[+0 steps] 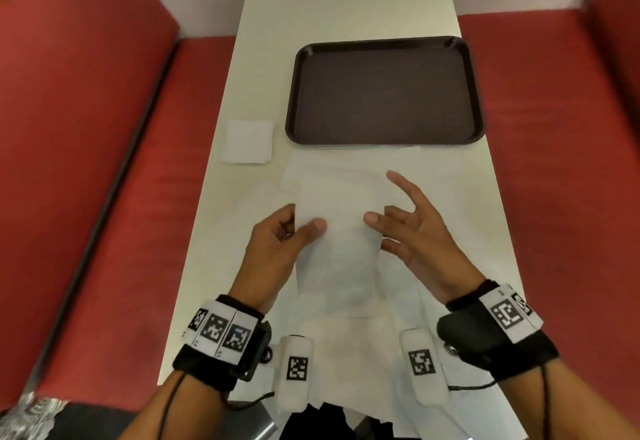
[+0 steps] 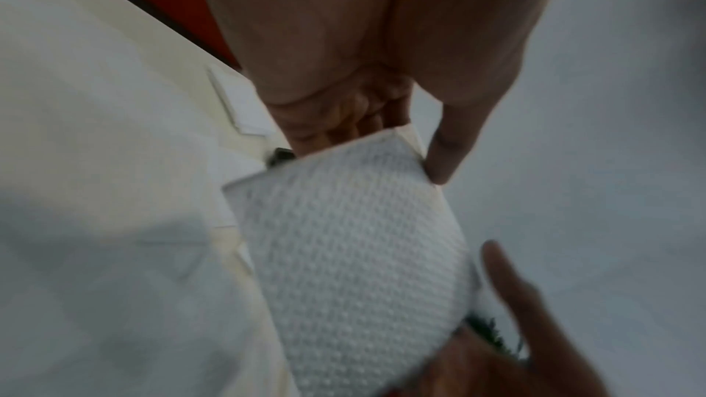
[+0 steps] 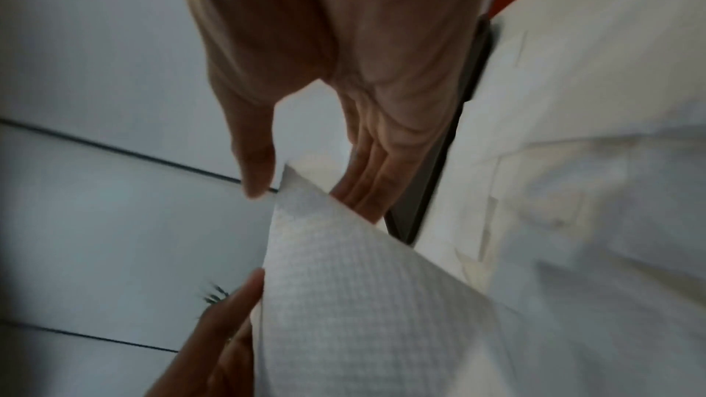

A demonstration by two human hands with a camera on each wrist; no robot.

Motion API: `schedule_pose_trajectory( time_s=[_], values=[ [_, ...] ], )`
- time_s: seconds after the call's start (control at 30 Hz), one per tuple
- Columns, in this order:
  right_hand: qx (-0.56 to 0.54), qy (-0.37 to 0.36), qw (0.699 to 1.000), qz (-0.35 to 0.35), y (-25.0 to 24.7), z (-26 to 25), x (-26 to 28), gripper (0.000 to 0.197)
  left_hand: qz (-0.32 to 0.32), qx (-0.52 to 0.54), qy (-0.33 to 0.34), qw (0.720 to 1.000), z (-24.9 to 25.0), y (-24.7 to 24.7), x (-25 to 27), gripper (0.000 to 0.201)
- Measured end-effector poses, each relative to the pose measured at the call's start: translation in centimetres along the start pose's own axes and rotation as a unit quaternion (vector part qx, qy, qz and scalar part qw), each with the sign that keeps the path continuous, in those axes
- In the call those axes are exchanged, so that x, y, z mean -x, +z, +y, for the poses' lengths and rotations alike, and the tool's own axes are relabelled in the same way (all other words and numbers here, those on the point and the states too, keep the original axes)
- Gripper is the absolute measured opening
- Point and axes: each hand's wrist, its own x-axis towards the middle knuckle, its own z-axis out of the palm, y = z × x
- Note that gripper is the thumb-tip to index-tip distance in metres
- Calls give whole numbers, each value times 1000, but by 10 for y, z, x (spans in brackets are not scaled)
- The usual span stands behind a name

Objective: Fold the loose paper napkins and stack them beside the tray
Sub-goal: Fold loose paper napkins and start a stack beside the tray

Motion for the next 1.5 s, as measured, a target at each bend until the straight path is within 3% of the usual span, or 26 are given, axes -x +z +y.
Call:
schedule_pose_trajectory(
  time_s=[0.07,0.17,0.33,0.53,0.6,0.77,0.83,1.0,1.07,1.17,1.33,1.4,1.5],
  values=[
    [-2,-2,1000,-22,-1,-2,5,75,10,7,22,1000,12,3,1,10],
    [6,-48,999,9,7,-6,13,66,11,0,43,999,22,8,1,19],
    [132,-172,975,56,12,-8,19,46,41,-11,60,997,25,12,5,50],
    [227,-240,939,92,16,-9,19,13,37,-66,136,988,24,10,7,79],
    [252,-270,924,97,16,-11,16,10,22,-83,139,987,27,5,7,76],
    [301,-313,895,102,18,-17,8,15,9,-147,171,974,33,2,5,34],
    [325,-313,888,84,19,-19,5,15,4,-152,179,972,35,-1,1,26],
    [161,-210,964,13,32,-26,-1,11,41,-283,237,928,42,-13,-14,18],
    [134,-196,971,30,41,-28,-8,13,26,-249,211,945,46,-19,-21,22],
    [117,-178,974,74,55,-28,-24,14,-47,-106,78,990,51,-30,-32,28],
    [123,-168,970,123,76,-20,-57,24,-87,-94,24,992,39,-57,-59,68],
    [127,-167,968,137,82,-15,-67,25,-86,-110,20,990,39,-67,-72,63],
    [125,-144,968,165,89,-8,-81,24,-61,-155,34,985,44,-87,-102,32]
  ],
)
